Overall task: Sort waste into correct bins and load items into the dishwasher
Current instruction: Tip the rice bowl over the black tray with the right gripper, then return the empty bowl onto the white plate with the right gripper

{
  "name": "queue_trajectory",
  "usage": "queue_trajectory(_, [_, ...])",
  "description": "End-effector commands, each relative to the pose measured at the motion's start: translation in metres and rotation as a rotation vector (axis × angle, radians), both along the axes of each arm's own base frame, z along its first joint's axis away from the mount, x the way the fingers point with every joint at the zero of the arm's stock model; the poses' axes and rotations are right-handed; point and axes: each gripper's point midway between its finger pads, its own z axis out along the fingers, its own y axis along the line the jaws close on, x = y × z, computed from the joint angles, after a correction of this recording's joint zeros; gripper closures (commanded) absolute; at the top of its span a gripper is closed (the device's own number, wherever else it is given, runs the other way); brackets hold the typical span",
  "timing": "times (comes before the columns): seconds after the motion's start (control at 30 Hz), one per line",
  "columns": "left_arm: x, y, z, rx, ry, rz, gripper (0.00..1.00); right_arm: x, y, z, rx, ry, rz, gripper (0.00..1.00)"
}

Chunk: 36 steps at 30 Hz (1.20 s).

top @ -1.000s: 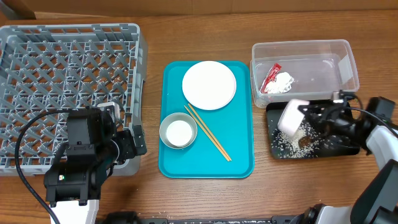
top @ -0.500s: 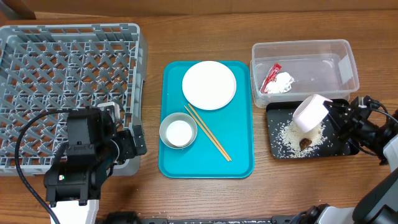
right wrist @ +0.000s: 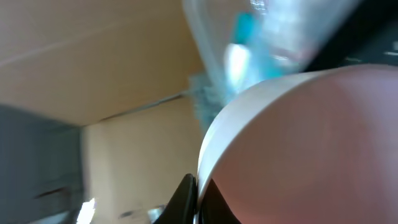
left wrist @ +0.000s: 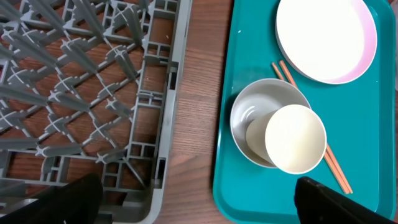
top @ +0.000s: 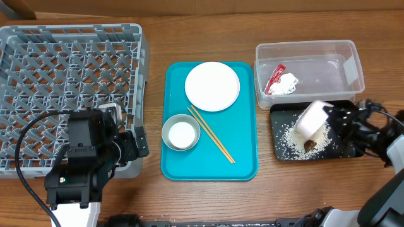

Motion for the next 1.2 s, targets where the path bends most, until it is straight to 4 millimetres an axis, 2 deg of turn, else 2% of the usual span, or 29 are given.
queue_trajectory(0.0, [0.003,-0.001,0.009,-0.001,-0.027,-0.004,0.00,-0.002,0.016,-0.020,-0.263,-0.069,0.131,0.96])
queue_trajectory(0.1, [0.003,-0.001,0.009,-0.002,-0.027,-0.004,0.00,-0.002,0.031,-0.009,-0.349,-0.139,0.237,0.96])
queue_trajectory(0.2, [0.003,-0.001,0.009,-0.002,-0.027,-0.004,0.00,-0.001,0.042,0.004,-0.522,-0.116,0.358,0.96])
queue_trajectory(0.33, [0.003,-0.001,0.009,-0.002,-0.027,-0.004,0.00,0.002,0.063,0.034,-0.701,-0.159,0.482,0.96])
queue_trajectory(0.4, [0.003,-0.001,0.009,-0.002,-0.027,-0.004,0.00,0.003,0.084,0.051,-0.778,-0.220,0.551,0.96])
queue_trajectory(0.5, [0.003,-0.001,0.009,-0.002,-0.027,-0.004,0.00,0.003,0.110,0.060,-0.876,-0.283,0.638,0.96])
queue_trajectory(0.57, [0.003,-0.001,0.009,-0.002,-0.027,-0.004,0.00,0.006,0.135,0.057,-0.978,-0.313,0.695,0.96])
queue_trajectory(0.6, [0.003,-0.001,0.009,-0.002,-0.028,-0.004,0.00,0.010,0.156,0.055,-1.065,-0.367,0.731,0.96])
queue_trajectory(0.77, [0.003,-0.001,0.009,-0.002,-0.027,-0.004,0.00,0.035,0.210,0.054,-1.296,-0.574,0.746,0.96])
queue_trajectory(0.87, [0.003,-0.001,0.009,-0.002,-0.027,-0.004,0.00,0.049,0.244,0.053,-1.368,-0.682,0.724,0.96])
queue_trajectory(0.9, [0.003,-0.001,0.009,-0.002,-0.027,-0.004,0.00,0.054,0.261,0.051,-1.374,-0.732,0.723,0.96])
queue_trajectory(0.93, [0.003,-0.001,0.009,-0.002,-0.027,-0.004,0.00,0.055,0.268,0.049,-1.373,-0.752,0.728,0.96])
queue_trajectory(0.97, [0.003,-0.001,0.009,-0.002,-0.027,-0.004,0.00,0.059,0.281,0.044,-1.365,-0.778,0.732,0.96])
queue_trajectory(1.03, [0.003,-0.001,0.009,-0.002,-0.027,-0.004,0.00,0.063,0.295,0.032,-1.358,-0.793,0.746,0.96])
queue_trajectory(1.17, [0.003,-0.001,0.009,-0.002,-0.027,-0.004,0.00,0.071,0.313,-0.011,-1.346,-0.762,0.806,0.96])
